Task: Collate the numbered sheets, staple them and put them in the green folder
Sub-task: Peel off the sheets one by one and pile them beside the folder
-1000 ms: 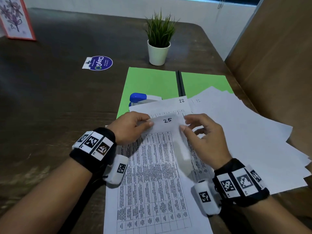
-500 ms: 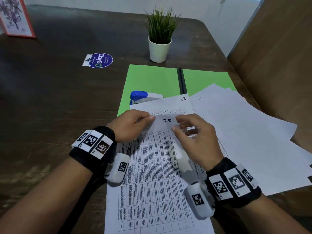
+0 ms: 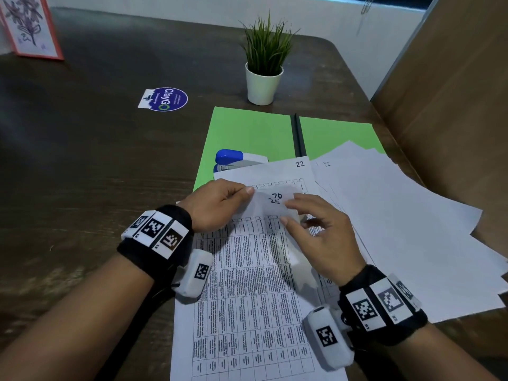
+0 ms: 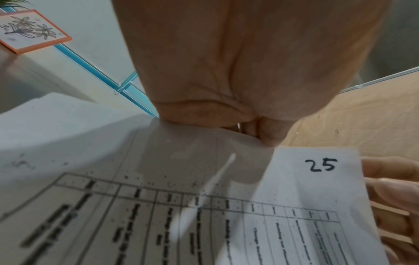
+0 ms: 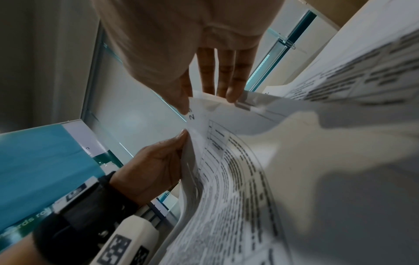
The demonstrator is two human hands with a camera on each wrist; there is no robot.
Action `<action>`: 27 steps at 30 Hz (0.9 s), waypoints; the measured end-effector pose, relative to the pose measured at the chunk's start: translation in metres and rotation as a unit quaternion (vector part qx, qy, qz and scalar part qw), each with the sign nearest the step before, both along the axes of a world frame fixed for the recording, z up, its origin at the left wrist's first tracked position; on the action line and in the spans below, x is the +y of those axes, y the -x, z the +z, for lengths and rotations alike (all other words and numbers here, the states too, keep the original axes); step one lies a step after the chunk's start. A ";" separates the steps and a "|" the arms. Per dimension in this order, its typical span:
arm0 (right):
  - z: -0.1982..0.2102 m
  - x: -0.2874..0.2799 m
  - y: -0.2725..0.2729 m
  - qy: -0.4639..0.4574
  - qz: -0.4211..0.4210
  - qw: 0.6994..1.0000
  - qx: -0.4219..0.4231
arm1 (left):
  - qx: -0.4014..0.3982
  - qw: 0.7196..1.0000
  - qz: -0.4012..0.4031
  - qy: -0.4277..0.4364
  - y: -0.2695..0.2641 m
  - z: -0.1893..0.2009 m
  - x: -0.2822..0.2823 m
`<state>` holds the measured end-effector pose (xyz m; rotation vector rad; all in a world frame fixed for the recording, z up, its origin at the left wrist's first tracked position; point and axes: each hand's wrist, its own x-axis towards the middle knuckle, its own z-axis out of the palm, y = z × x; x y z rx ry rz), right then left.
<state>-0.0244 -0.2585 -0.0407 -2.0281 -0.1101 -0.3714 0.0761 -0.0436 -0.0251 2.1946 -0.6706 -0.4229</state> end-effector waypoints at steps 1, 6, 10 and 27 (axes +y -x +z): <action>-0.001 0.000 0.000 -0.006 0.003 1.000 0.002 | 0.001 1.000 0.003 -0.004 0.000 0.001 0.000; -0.004 -0.001 -0.002 -0.013 0.041 0.999 0.017 | 0.018 1.000 0.002 -0.003 -0.002 -0.003 0.001; -0.001 -0.003 -0.002 -0.028 0.039 0.998 0.050 | 0.050 0.999 -0.007 0.000 -0.002 -0.004 0.002; 0.003 -0.003 -0.002 -0.032 -0.012 0.999 0.021 | 0.045 0.999 -0.011 -0.013 -0.002 -0.003 0.003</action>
